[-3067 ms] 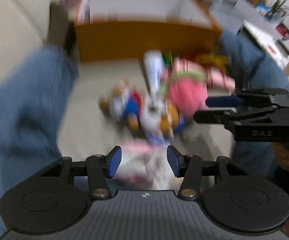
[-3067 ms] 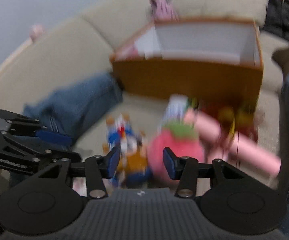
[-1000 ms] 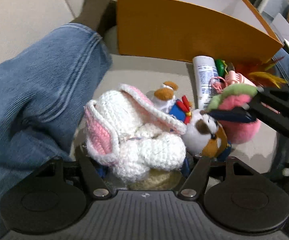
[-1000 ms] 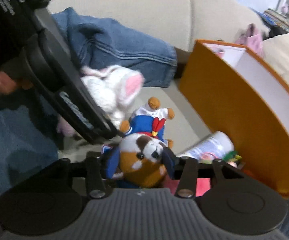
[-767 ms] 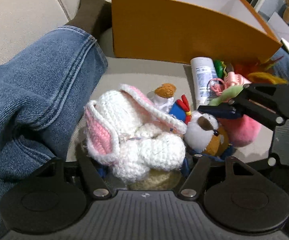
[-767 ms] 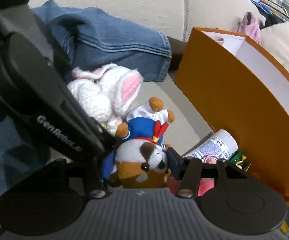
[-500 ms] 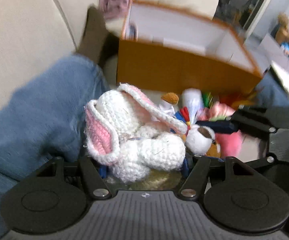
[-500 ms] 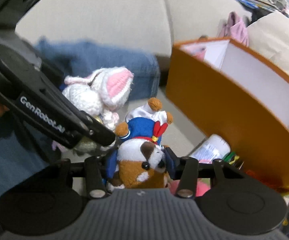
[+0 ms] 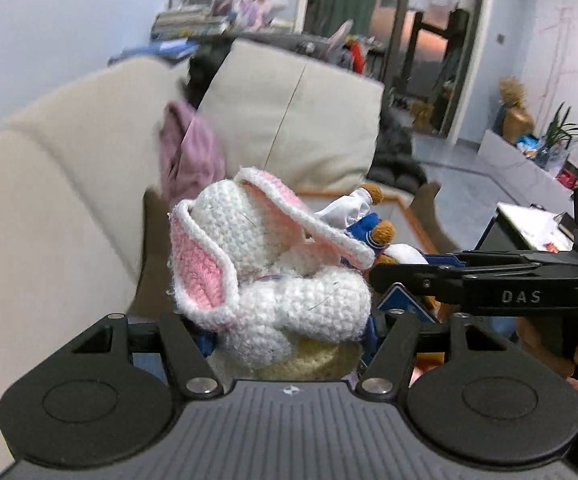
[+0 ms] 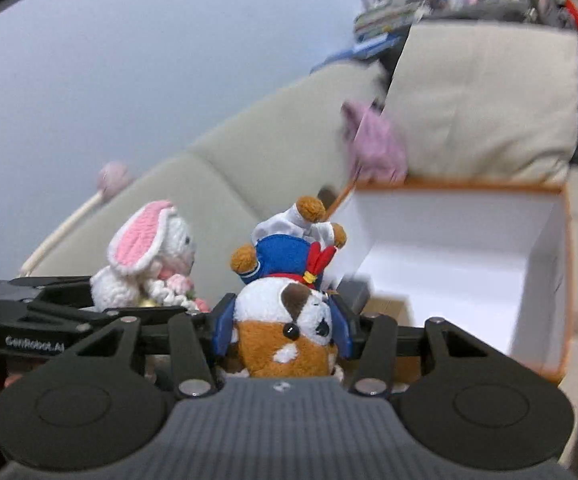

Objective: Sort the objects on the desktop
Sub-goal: 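Lift the bunny and dog plush toward the shoebox, then lower the bunny and dog plush into the shoebox and open both grippers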

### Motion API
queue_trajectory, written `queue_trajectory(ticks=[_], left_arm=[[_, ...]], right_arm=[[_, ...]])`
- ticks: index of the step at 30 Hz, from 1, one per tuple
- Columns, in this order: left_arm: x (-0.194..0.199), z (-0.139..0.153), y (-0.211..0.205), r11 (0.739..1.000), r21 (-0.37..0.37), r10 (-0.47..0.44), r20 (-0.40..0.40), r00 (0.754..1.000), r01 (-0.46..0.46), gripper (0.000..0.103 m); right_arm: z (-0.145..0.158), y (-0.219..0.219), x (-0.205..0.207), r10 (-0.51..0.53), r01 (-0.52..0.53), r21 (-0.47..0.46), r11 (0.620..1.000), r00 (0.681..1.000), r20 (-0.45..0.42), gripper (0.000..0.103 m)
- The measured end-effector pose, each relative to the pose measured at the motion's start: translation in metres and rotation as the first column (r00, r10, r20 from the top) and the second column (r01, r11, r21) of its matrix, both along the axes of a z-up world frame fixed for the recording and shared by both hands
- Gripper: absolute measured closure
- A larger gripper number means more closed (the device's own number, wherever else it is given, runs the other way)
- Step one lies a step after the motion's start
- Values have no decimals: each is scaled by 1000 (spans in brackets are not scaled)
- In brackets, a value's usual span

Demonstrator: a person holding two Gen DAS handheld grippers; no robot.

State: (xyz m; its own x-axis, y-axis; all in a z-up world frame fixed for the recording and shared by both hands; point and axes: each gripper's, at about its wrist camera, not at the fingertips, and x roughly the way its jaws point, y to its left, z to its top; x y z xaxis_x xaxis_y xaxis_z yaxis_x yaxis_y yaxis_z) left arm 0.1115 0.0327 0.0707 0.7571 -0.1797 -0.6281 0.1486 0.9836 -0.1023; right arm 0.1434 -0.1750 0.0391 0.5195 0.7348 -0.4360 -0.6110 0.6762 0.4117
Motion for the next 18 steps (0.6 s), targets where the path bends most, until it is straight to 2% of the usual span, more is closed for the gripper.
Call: queue_trajectory(ticks=[4, 9, 15, 18], left_arm=[[33, 2, -10, 1000, 10, -28, 33, 999, 28, 28], [52, 8, -13, 998, 27, -59, 65, 996, 57, 28], [81, 5, -13, 994, 61, -95, 92, 991, 90, 28], [93, 0, -9, 994, 76, -85, 91, 992, 78, 28]], right_arm=[[15, -5, 20, -73, 73, 4, 997, 997, 31, 52], [21, -10, 47, -134, 134, 4, 991, 990, 35, 52], [14, -9, 84, -190, 190, 1, 982, 981, 24, 52], [5, -6, 99, -213, 213, -19, 977, 977, 18, 52]])
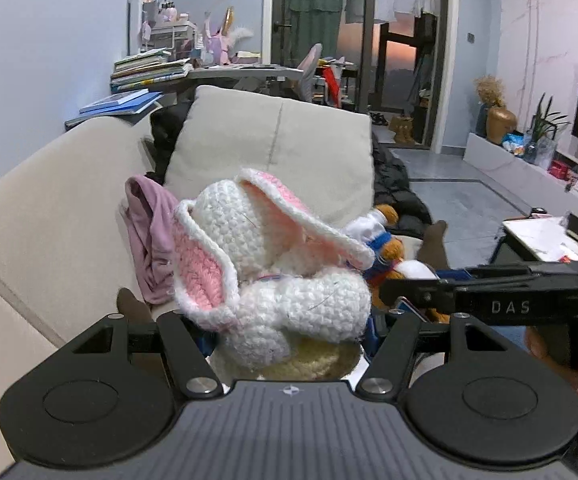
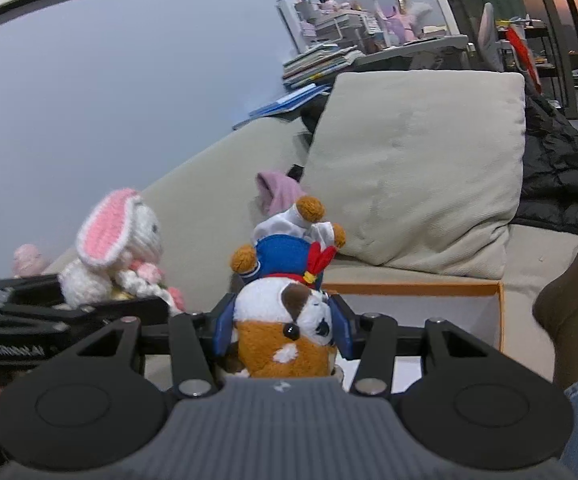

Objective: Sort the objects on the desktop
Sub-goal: 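Lower the bunny and dog plush into the shoebox and open both grippers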

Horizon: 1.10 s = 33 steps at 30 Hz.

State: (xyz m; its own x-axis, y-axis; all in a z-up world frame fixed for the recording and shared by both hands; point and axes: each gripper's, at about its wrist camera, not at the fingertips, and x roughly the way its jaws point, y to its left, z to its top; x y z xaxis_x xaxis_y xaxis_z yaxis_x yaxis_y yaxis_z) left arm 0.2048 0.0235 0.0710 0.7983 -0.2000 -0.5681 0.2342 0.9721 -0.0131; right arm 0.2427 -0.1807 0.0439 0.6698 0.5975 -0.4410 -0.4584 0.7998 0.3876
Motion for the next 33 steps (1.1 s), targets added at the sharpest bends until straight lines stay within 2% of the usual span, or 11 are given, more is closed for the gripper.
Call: queue_trajectory(ticks=[5, 9, 15, 19, 24, 27, 33], left_arm=[[31, -19, 6, 1000, -28, -7, -64, 998, 5, 28], [55, -39, 2, 999, -22, -37, -142, 989, 35, 28], [78, -76, -7, 994, 55, -74, -267, 961, 91, 28], [91, -93, -10, 986, 97, -97, -342, 935, 138, 28], [107, -108, -6, 979, 142, -83, -387, 919, 148, 28], [116, -119, -1, 979, 149, -63, -430, 900, 140, 28], [115, -120, -3, 970, 185, -67, -414, 908, 156, 24]], right_arm=[[-27, 4, 31, -12, 13, 5, 1000, 997, -79, 52], [-46, 5, 51, -10, 10, 0, 1000, 992, -123, 52], [-72, 14, 68, 28, -28, 3, 1000, 980, -195, 52], [-86, 24, 79, 49, -61, -44, 997, 970, -240, 52], [-101, 33, 96, 57, -77, -50, 996, 948, -313, 52], [-107, 41, 102, 76, -95, -39, 995, 938, -339, 52], [-114, 54, 109, 88, -110, -39, 993, 926, -367, 49]])
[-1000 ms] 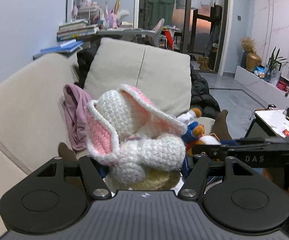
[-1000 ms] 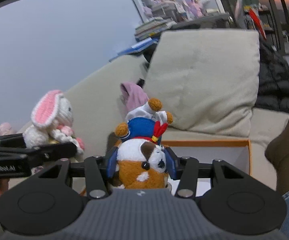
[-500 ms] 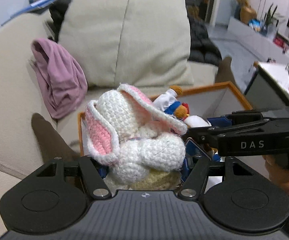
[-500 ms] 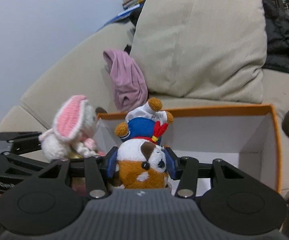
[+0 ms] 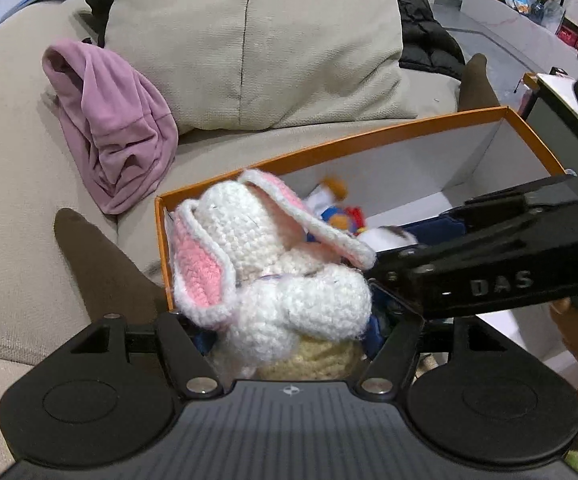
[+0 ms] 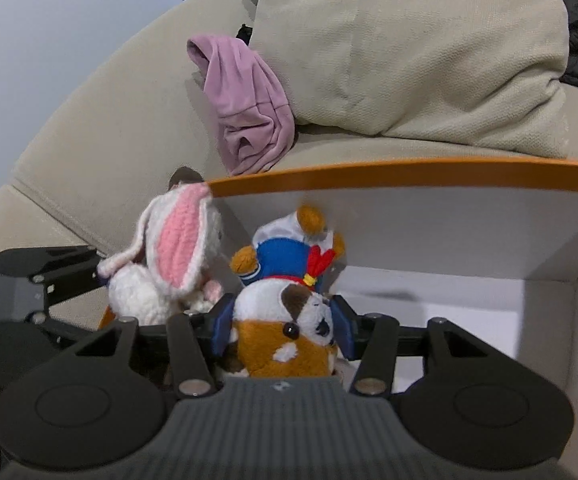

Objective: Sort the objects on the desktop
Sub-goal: 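Lower the bunny and dog plush into the shoebox and open both grippers, then grasp the white lotion tube with the left gripper while the right grasps the pink pompom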

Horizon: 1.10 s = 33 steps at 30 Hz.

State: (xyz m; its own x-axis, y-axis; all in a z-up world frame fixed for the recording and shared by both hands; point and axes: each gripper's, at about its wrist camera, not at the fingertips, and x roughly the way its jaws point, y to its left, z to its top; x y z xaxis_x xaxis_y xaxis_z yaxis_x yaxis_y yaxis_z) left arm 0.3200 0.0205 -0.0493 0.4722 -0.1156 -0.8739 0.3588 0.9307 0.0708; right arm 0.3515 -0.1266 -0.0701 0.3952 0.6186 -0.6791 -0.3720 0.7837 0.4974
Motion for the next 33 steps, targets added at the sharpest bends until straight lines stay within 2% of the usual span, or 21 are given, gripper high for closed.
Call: queue_trajectory(ticks=[5, 7, 10, 13, 16, 18, 21, 25, 27, 28, 29, 31, 33], left_arm=[[-3, 2, 0, 1000, -7, -2, -7, 1000, 2, 24], [-7, 4, 0, 1000, -12, -4, -2, 1000, 4, 23], [-11, 13, 1, 1000, -3, -1, 44, 999, 1, 23], [-12, 22, 3, 1000, -10, 13, 64, 998, -13, 24], [-16, 28, 6, 999, -18, 47, 77, 996, -46, 36], [-20, 33, 13, 996, -31, 89, 106, 990, -86, 37], [-28, 40, 27, 988, -72, 147, 114, 983, -140, 37], [-35, 39, 38, 981, -52, 190, 85, 978, -187, 37], [-37, 34, 41, 980, -51, 197, 62, 978, -194, 37], [-37, 31, 42, 979, -54, 199, 47, 979, -196, 41], [-38, 28, 43, 979, -60, 199, 35, 979, -197, 52], [-39, 23, 42, 980, -74, 187, 8, 982, -186, 63], [-41, 20, 38, 982, -69, 179, 9, 984, -178, 63]], right_arm=[[-4, -5, 4, -25, 26, 31, 999, 999, -37, 48], [0, -8, 3, -30, 31, 38, 999, 999, -34, 44], [6, -14, 0, -22, 23, 53, 998, 999, -31, 43], [9, -19, -6, -18, 18, 0, 1000, 999, -40, 43], [9, -22, -10, 0, -2, -75, 997, 999, -34, 44], [7, -23, -12, 11, -15, -106, 994, 999, -38, 44], [-2, -23, -10, 25, -35, -118, 992, 996, -88, 44], [-11, -19, -2, -2, -20, -143, 989, 988, -152, 45], [-16, -17, 2, 3, -24, -106, 994, 982, -187, 51], [-17, -15, 3, -12, -8, -104, 995, 981, -192, 52], [-15, -13, 3, -21, 3, -98, 995, 983, -184, 54], [-15, -10, 5, -39, 24, -88, 996, 984, -173, 58], [-17, -10, 6, -57, 46, -70, 997, 983, -172, 59]])
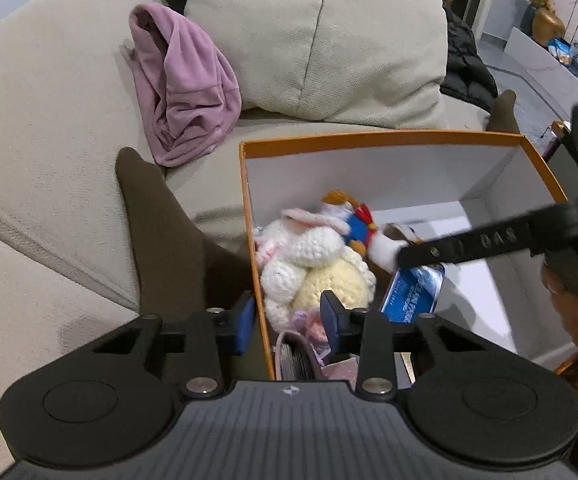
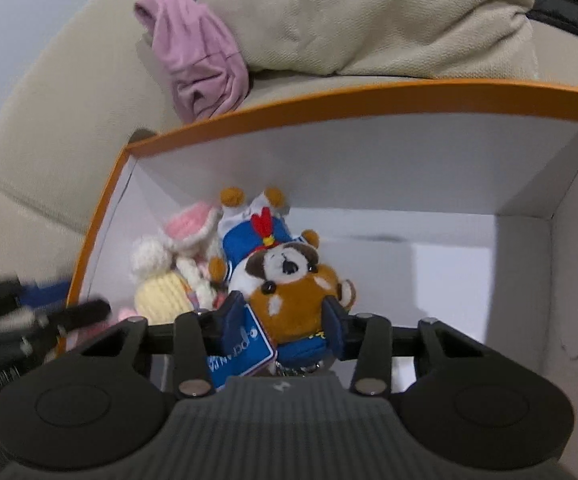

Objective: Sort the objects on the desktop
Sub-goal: 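Grasp the white lotion tube with the left gripper while the right grasps the pink pompom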

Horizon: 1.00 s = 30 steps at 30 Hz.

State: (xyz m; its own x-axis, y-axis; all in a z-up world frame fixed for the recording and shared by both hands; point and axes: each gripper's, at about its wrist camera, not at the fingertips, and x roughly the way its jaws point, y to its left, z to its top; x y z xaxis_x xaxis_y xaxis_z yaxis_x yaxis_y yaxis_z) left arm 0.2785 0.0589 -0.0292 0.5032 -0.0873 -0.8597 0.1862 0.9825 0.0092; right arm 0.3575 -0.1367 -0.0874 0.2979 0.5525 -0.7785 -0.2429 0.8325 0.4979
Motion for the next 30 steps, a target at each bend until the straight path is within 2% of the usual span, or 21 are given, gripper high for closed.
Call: queue_trajectory(ticks=[3, 7, 10, 14, 16, 21, 25, 27, 30], left_arm=[[-2, 0, -5, 1000, 18, -2, 7, 1000, 1, 63], [-2, 1, -6, 1000, 23, 4, 8, 1000, -4, 63], [-4, 3, -4, 1000, 3, 22, 15, 1000, -22, 63], [-20, 20, -3, 998, 7, 56, 105, 993, -57, 63], [-37, 34, -6, 998, 5, 56, 162, 985, -57, 63], [-85, 59, -16, 999, -51, 30, 228, 973, -19, 63], [-128, 59, -34, 994, -93, -30, 223, 974, 52, 61], [-144, 53, -44, 990, -117, -52, 208, 977, 77, 56], [-163, 40, -55, 985, -142, -68, 182, 981, 95, 56]], right_arm=[[-3, 2, 0, -14, 14, 15, 1000, 1000, -3, 61], [-3, 8, -4, 22, -22, -7, 1000, 1000, 14, 60], [2, 5, -9, 31, -30, -21, 999, 999, 40, 56], [27, 0, -28, 56, -49, -45, 998, 985, 161, 55], [46, -6, -46, 61, -55, -31, 998, 969, 239, 52], [77, -28, -95, 46, -58, 23, 998, 932, 359, 52], [89, -54, -141, 23, -51, 58, 997, 911, 411, 55], [90, -67, -164, 8, -38, 62, 997, 907, 421, 57], [86, -82, -198, -15, -13, 63, 998, 905, 426, 57]])
